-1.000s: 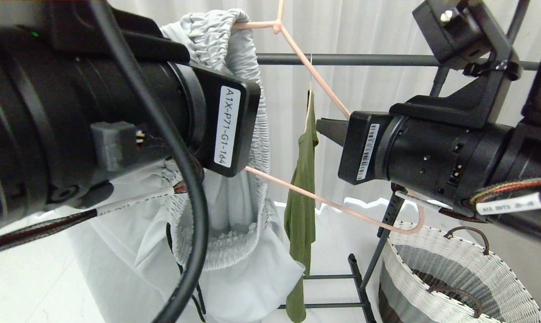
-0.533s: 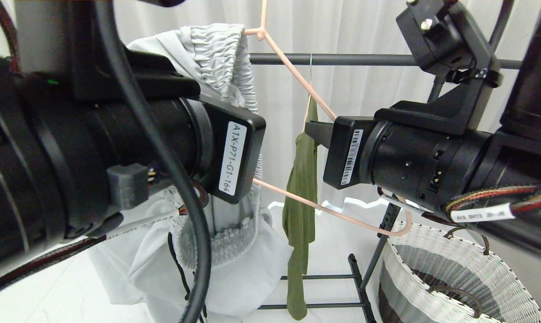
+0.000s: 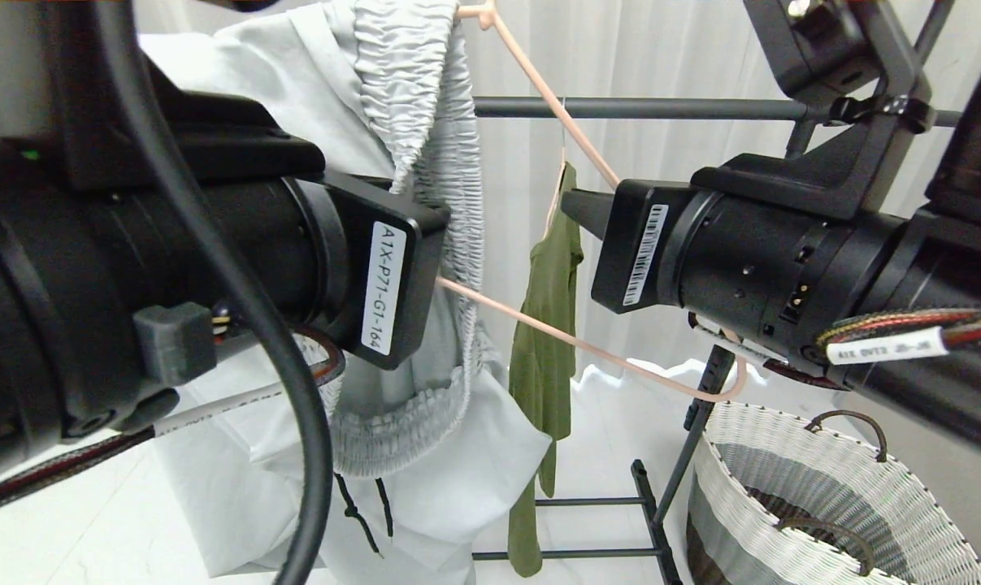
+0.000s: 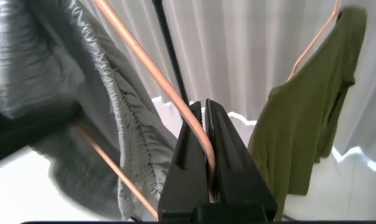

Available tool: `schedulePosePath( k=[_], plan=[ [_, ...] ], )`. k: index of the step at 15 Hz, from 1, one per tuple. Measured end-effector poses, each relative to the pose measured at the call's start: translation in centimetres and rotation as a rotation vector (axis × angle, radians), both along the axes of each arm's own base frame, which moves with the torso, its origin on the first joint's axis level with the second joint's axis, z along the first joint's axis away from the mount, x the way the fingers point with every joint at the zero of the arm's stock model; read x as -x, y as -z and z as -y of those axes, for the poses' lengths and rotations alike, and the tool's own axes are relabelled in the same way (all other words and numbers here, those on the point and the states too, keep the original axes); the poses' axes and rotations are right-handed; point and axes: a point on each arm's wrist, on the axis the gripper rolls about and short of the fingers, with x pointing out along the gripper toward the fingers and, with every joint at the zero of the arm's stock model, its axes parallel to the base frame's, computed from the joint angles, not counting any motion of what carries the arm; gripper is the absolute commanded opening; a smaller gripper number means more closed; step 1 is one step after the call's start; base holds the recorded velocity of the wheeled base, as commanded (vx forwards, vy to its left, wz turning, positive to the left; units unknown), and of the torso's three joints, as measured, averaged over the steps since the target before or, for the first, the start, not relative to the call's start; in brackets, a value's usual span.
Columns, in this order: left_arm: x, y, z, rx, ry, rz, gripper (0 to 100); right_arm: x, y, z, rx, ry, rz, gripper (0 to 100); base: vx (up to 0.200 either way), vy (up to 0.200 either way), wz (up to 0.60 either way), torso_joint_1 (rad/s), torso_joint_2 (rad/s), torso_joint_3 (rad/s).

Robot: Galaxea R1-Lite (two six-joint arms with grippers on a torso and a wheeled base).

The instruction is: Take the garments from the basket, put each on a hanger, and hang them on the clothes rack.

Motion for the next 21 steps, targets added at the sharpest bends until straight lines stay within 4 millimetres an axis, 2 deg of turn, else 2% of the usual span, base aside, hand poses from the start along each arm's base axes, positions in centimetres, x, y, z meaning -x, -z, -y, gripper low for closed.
schedulePosePath(
  k=[3, 8, 15, 21],
  plan=[
    [-0.3, 0.1, -0.1, 0.001, -0.013, 0.002, 100, 0.1, 0.0, 0.1, 0.005, 0.005, 0.067, 0, 0.000, 0.000, 0.00, 0.000, 0.00, 0.000],
    [0.1, 0.2, -0.6, 0.011, -0.003, 0.016, 100, -0.4, 1.3, 0.7, 0.059, 0.044, 0.091, 0, 0.000, 0.000, 0.00, 0.000, 0.00, 0.000],
    [2.0, 0.3, -4.9, -0.135, 0.122, 0.103, 100, -1.3, 1.7, 2.4, 0.127, 0.103, 0.127, 0, 0.000, 0.000, 0.00, 0.000, 0.00, 0.000],
    [-0.3, -1.6, -8.1, -0.268, 0.212, 0.286, 100, -0.5, 2.2, 4.0, 0.166, 0.106, 0.181, 0, 0.000, 0.000, 0.00, 0.000, 0.00, 0.000]
  ],
)
